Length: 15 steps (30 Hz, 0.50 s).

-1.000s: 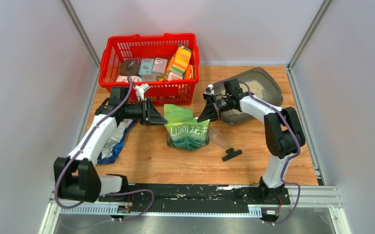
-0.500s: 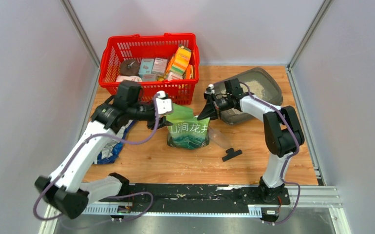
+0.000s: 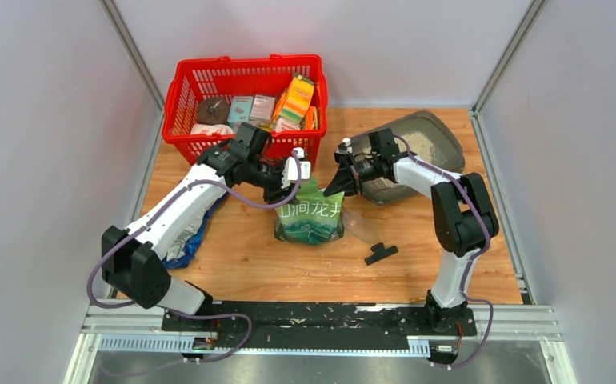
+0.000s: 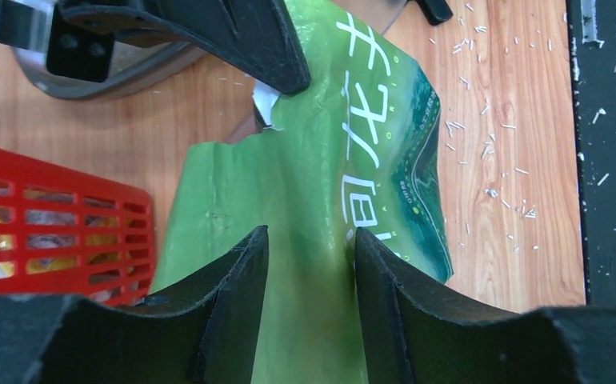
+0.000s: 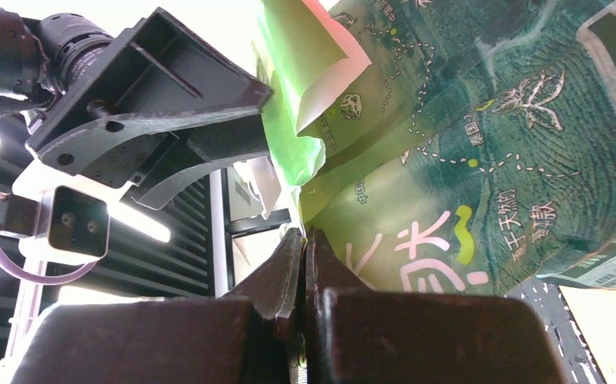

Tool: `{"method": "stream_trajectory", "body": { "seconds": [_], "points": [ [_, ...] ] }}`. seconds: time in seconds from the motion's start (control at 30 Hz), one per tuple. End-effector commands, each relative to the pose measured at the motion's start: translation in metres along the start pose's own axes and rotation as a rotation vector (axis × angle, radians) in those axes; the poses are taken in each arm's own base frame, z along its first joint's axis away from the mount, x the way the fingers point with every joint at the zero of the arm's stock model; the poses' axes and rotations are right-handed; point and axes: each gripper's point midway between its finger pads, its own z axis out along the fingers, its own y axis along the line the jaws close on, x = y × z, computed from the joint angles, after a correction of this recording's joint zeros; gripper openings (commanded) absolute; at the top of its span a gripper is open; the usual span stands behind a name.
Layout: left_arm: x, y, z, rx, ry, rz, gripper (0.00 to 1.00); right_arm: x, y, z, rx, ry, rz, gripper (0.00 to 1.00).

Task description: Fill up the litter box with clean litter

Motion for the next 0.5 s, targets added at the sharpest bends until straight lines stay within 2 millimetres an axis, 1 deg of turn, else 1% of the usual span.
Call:
{"method": "stream_trajectory", "body": {
  "seconds": [0.0,0.1,0.2,0.3,0.47],
  "points": [
    [-0.003,-0.007,0.008,0.068,-0.014,0.017,0.52,-0.002,0.008,-0.002,-0.018,0.016,0.000,0.00],
    [0.005,-0.014,0.015,0.105,0.004,-0.004,0.52,-0.003,0.008,-0.002,-0.018,0.014,0.000,0.00],
    [0.011,-0.018,0.018,0.127,0.020,-0.019,0.51,-0.004,0.007,0.000,-0.014,0.012,0.003,0.00],
    [0.014,-0.020,0.019,0.133,0.025,-0.030,0.45,-0.006,0.004,0.000,-0.009,0.004,0.022,0.00],
    [0.016,-0.019,0.021,0.110,0.023,-0.057,0.28,-0.007,-0.002,0.000,-0.005,-0.007,0.074,0.00]
  ]
}}
